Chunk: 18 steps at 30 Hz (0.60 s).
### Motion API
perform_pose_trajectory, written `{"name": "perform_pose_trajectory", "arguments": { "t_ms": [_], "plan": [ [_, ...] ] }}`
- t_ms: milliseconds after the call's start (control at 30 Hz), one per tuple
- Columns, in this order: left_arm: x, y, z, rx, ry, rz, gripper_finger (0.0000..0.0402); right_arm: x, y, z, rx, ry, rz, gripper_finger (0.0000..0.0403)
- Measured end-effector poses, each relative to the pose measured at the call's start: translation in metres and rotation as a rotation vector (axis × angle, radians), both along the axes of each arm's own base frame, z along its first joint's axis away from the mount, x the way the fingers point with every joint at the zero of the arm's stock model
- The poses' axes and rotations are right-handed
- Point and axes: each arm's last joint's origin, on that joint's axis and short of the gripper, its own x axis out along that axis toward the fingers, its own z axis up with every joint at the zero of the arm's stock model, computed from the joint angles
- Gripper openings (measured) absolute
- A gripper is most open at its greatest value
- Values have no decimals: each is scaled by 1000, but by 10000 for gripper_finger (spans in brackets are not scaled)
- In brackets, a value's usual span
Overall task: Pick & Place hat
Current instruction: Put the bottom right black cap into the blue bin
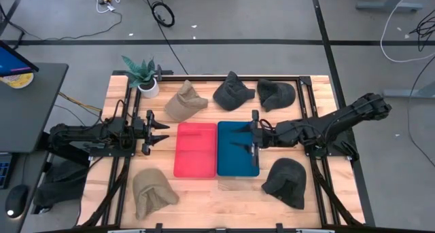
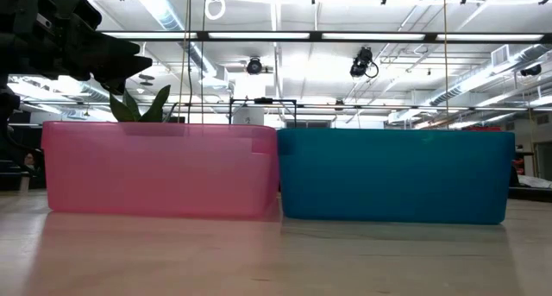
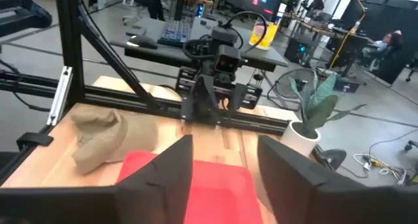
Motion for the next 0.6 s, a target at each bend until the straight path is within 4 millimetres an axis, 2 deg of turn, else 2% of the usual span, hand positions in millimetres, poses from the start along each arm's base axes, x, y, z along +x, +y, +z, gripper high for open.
{"name": "perform_pose_trajectory", "arguments": {
  "t_ms": [133, 267, 433, 600],
  "plan": [
    [0, 0, 0, 0, 0, 0, 183, -5, 3, 1, -5, 14, 14, 241],
    [0, 0, 0, 0, 0, 1, 183, -15, 5, 1, 27, 66, 22, 271],
    [0, 0, 0, 0, 0, 0, 183, -24, 9, 1, 59, 100, 46, 281],
    [0, 0, 0, 0, 0, 0, 183, -34, 10, 10, -34, 75, 100, 279]
  ]
}}
